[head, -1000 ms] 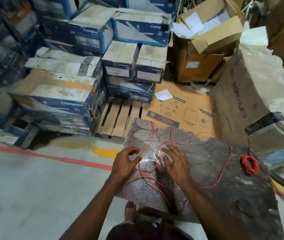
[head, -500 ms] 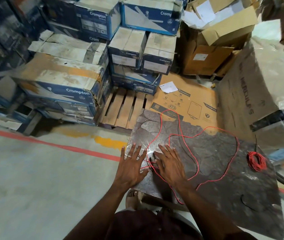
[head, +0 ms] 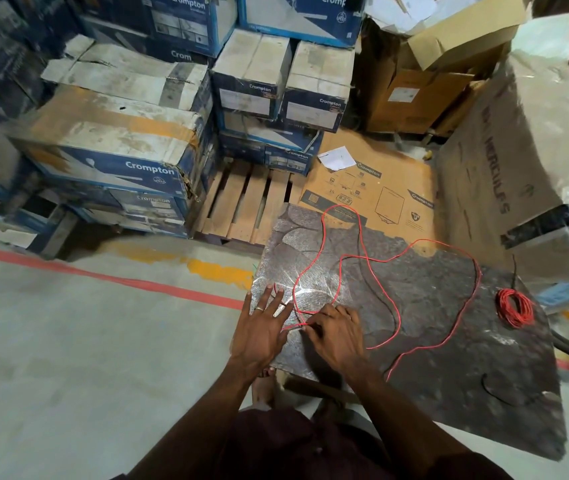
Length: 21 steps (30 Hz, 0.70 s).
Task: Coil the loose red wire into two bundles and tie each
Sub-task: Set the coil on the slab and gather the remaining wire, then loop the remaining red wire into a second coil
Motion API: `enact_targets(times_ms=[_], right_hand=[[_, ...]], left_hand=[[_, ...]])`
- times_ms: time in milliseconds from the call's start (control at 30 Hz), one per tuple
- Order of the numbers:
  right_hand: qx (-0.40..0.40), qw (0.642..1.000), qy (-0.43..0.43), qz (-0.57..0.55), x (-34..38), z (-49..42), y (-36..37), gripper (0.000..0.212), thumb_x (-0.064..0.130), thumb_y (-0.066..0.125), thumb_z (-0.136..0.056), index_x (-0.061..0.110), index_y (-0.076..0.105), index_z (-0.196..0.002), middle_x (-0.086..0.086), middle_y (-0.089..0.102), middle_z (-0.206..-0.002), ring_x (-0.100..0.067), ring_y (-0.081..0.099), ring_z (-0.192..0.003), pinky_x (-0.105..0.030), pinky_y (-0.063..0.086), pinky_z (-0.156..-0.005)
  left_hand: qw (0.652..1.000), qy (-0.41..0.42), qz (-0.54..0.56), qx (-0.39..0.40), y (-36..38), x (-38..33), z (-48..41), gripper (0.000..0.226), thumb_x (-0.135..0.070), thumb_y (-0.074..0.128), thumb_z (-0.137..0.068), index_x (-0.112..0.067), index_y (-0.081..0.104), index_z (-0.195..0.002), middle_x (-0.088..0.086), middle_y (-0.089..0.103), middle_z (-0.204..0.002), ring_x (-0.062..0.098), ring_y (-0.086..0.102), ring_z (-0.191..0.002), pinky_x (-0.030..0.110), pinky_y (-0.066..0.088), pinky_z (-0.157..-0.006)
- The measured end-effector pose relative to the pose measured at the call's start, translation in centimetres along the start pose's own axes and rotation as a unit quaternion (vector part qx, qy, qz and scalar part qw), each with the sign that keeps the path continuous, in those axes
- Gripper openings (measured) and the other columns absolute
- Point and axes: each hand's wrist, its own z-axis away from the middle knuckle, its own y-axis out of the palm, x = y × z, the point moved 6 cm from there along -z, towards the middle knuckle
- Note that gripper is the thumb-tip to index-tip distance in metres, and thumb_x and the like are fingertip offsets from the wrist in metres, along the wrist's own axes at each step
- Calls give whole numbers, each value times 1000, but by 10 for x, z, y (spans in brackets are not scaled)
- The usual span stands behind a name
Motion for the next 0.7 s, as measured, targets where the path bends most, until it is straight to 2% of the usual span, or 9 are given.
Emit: enact_targets(times_ms=[67, 167, 300, 367, 433, 500, 567, 633, 700], right_hand=[[1, 1000, 3, -8, 1, 1, 1, 20, 44, 60, -87, 32, 76, -89, 11, 68, -90, -19, 65, -88, -40, 40, -89], [-4, 999, 17, -48, -1, 1, 1, 17, 41, 59, -88, 31, 73, -88, 11, 68, -89, -19, 65, -87, -38, 42, -85], [3, 993, 12, -120, -2, 0, -3, 13, 39, 56, -94, 30, 66, -96, 9, 68, -95, -22, 62, -92, -39, 48, -80], [2, 987, 8, -160, -6, 2, -5, 13, 40, 52, -98, 29, 59, -99, 6, 68, -93, -24, 62, -90, -39, 48, -77], [-5, 980, 19, -198, -13, 4, -10, 15, 42, 49, -101, 29, 56, -102, 8, 66, -94, -22, 62, -90, -35, 47, -74], [-6, 974, 30, -223, -19, 5, -16, 13, 41, 52, -103, 28, 55, -103, 14, 64, -94, -18, 62, -89, -32, 43, -72], [-7, 968, 38, -248, -24, 4, -24, 14, 43, 54, -102, 29, 57, -101, 15, 65, -92, -16, 64, -86, -33, 48, -73], [-21, 964, 40, -263, -28, 4, -36, 18, 47, 55, -101, 29, 58, -96, 15, 65, -87, -12, 63, -80, -36, 51, -73], [-36, 962, 39, -267, -33, 3, -50, 23, 51, 54, -99, 32, 58, -86, 15, 60, -75, -8, 58, -70, -37, 51, -69]], left_hand=[[1000, 2, -1, -17, -4, 0, 1, 46, -37, 73, -83, -30, 66, -127, 4, 54, -151, 30, 41, -146, 58, 32, -114], [999, 11, -11, -49, -8, 0, 3, 19, -39, 66, -90, -32, 76, -104, 1, 58, -146, 28, 45, -143, 55, 37, -112], [997, -3, 10, -77, -14, 1, 4, 25, -48, 57, -96, -33, 77, -96, -8, 70, -126, 22, 58, -125, 42, 46, -97], [994, -25, 53, -93, -24, 3, 5, 32, -56, 53, -97, -33, 75, -95, -11, 74, -103, 18, 65, -102, 35, 47, -80], [984, -66, 146, -79, -32, 11, 5, 38, -63, 51, -95, -32, 73, -93, -7, 75, -87, 17, 66, -83, 30, 43, -65], [956, -112, 268, -39, -31, 19, 4, 35, -64, 54, -92, -35, 70, -83, -3, 72, -77, 14, 64, -72, 29, 39, -60], [905, -131, 404, -5, -32, 22, 2, 33, -65, 57, -91, -37, 69, -78, -4, 69, -72, 8, 61, -66, 31, 45, -61], [846, -131, 517, 9, -41, 19, -3, 28, -49, 64, -95, -30, 73, -77, -8, 72, -75, 7, 64, -72, 27, 50, -68], [801, -124, 585, 27, -56, 16, -9, 28, -27, 62, -100, -24, 76, -76, -11, 72, -76, 4, 65, -78, 18, 49, -72]])
